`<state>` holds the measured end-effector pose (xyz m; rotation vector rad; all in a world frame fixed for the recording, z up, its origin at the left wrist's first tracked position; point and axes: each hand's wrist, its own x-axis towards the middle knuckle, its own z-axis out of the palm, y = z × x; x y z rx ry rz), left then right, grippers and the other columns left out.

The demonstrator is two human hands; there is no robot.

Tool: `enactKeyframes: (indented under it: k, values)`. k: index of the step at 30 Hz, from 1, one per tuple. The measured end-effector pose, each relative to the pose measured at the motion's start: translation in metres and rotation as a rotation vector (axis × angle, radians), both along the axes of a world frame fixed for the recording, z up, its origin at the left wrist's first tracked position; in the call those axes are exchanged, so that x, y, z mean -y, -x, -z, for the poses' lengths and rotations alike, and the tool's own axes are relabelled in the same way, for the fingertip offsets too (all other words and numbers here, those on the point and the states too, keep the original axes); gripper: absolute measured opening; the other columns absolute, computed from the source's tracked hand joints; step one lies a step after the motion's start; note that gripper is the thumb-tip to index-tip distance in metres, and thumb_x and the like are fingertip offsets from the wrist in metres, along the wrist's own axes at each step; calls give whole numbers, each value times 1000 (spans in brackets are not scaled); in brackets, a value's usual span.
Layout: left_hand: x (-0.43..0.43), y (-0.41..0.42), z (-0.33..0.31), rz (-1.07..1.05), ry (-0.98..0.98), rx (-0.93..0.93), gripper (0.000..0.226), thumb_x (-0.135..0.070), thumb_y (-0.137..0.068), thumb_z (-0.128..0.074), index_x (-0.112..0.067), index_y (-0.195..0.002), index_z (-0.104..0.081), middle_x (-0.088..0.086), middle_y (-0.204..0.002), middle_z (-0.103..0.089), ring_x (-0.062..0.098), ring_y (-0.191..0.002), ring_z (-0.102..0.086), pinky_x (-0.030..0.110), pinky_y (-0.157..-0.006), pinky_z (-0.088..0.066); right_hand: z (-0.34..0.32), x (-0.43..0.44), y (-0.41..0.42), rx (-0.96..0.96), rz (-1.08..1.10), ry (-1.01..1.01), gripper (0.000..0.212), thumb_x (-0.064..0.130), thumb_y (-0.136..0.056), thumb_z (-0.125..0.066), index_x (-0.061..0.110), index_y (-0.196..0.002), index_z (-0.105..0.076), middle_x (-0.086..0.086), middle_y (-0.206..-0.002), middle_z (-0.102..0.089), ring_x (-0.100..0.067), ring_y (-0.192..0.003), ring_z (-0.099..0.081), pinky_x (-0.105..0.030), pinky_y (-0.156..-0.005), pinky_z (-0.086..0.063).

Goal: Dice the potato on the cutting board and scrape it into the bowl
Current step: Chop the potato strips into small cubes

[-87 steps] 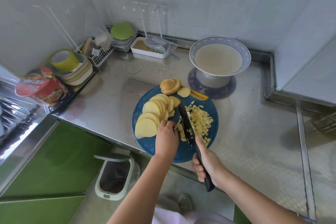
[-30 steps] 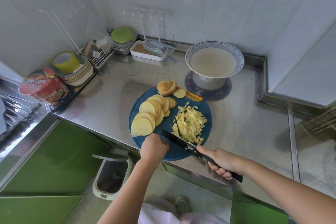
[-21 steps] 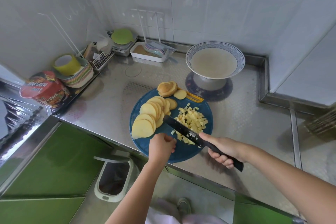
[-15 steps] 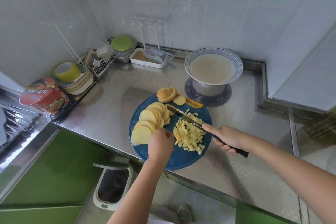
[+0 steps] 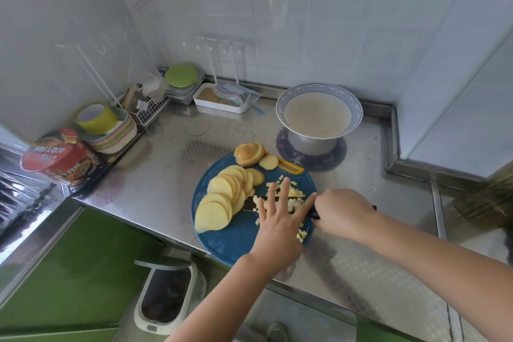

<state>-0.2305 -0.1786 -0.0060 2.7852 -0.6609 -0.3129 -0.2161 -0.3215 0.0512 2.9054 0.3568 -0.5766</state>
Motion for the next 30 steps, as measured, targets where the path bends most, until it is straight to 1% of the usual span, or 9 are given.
enactKeyframes:
  k: [4,10,14,16,19,22,25,27,30]
  values:
    - [0,-1,10,-13,9,-48,90,-12,-83,-53,-48,-148,-2,2,-153,35,36,-138,34,59,-113,10,-1,-1,1,-5,-33,48,33,31,-101,-48,9,-124,-59,-9,-118,-64,-27,-106,-62,-30,-72,-37]
    - [-4,-4,10,-20,103,-51,87,-9,-84,-50,-50,-147,-7,1,-155,29,31,-139,33,56,-113,11,-8,-2,5,21,-77,67,33,30,-101,-46,8,-123,-59,-10,-116,-63,-27,-103,-63,-30,-70,-35]
    - [-6,-3,12,-15,108,-14,88,-3,-81,-46,-48,-148,-11,0,-156,27,31,-136,37,53,-110,18,-10,-2,9,33,-101,78,33,31,-102,-45,9,-121,-59,-10,-117,-62,-27,-103,-62,-31,-70,-35]
    - [-7,-4,14,-26,101,5,90,1,-78,-43,-46,-148,-13,0,-157,26,29,-135,38,49,-106,22,-12,-2,11,27,-96,74,32,31,-102,-45,9,-119,-60,-10,-115,-63,-27,-97,-61,-30,-69,-35]
    - [-7,-5,15,-36,38,12,94,6,-76,-40,-45,-149,-10,1,-157,26,32,-137,36,50,-108,21,-14,-1,14,26,-83,68,32,31,-102,-45,8,-117,-62,-10,-113,-63,-24,-82,-50,-28,-68,-35]
    - [-12,-7,22,-81,-22,45,94,6,-77,-41,-44,-149,-7,3,-155,30,36,-135,38,51,-109,19,-16,3,15,27,-63,74,32,31,-101,-47,8,-116,-62,-9,-113,-63,-23,-81,-49,-28,-68,-35]
    - [-22,-9,31,-109,-56,35,92,4,-82,-42,-44,-150,-3,3,-153,34,36,-133,40,50,-113,16,-21,9,18,21,-51,90,29,30,-99,-48,9,-113,-63,-9,-110,-64,-24,-79,-48,-29,-68,-36]
    - [-29,-12,35,-113,-58,31,91,3,-83,-42,-43,-150,-2,4,-153,34,35,-133,40,48,-114,14,-22,14,19,19,-49,94,28,29,-99,-48,9,-113,-64,-9,-108,-65,-26,-80,-52,-29,-67,-37]
    - [-37,-16,43,-123,-66,43,89,0,-86,-45,-44,-150,-2,6,-154,32,36,-135,38,46,-114,15,-25,20,20,30,-51,87,28,30,-100,-48,11,-112,-64,-8,-106,-65,-23,-76,-47,-28,-66,-37]
